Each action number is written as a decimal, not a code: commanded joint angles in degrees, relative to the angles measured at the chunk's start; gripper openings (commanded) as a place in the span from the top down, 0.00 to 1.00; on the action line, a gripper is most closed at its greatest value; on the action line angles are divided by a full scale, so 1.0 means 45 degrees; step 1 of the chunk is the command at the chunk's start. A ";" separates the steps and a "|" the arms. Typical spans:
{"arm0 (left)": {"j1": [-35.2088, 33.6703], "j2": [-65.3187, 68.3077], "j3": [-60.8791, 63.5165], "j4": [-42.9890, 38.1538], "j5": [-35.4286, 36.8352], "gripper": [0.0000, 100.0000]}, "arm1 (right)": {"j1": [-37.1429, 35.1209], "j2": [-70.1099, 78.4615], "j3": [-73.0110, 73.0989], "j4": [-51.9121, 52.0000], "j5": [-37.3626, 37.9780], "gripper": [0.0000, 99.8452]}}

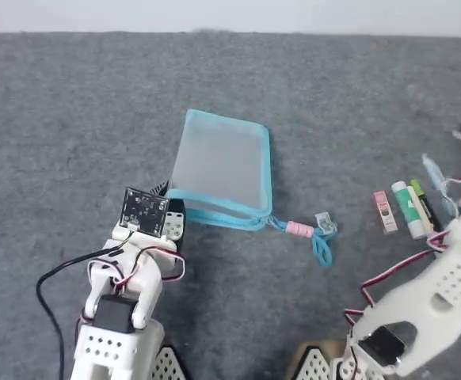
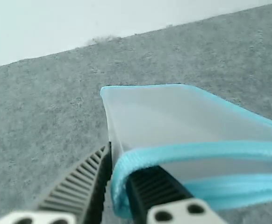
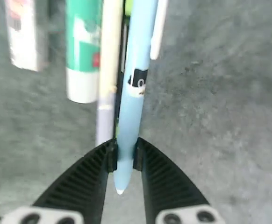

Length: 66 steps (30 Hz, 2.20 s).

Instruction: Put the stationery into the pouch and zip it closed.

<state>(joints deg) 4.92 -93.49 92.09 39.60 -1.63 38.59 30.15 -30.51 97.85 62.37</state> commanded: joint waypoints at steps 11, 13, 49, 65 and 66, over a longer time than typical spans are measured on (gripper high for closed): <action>-0.1661 -0.0117 -0.0322 -0.1407 0.0195 0.99 | -0.6457 -0.7277 0.3770 0.1084 -0.5411 0.99; -0.1661 -0.0117 -0.0322 -0.1407 0.0195 0.99 | -0.8039 -0.8469 0.4904 0.1084 -0.6193 0.99; -0.1602 -0.0117 -0.0244 -0.1348 0.0156 0.99 | -1.6635 -1.5150 1.2444 0.0987 -0.7326 0.99; -0.0821 -0.0117 -0.0029 -0.1153 -0.0078 0.99 | -1.6596 -0.8430 0.6291 0.1143 -1.0393 0.99; -0.0586 -0.0117 -0.0010 -0.1074 -0.0156 0.99 | -1.6596 -0.8059 0.5919 0.1143 -1.0530 0.99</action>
<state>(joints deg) -0.88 -93.49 92.09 35.65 -1.45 -35.96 -8.79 3.25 100.40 17.36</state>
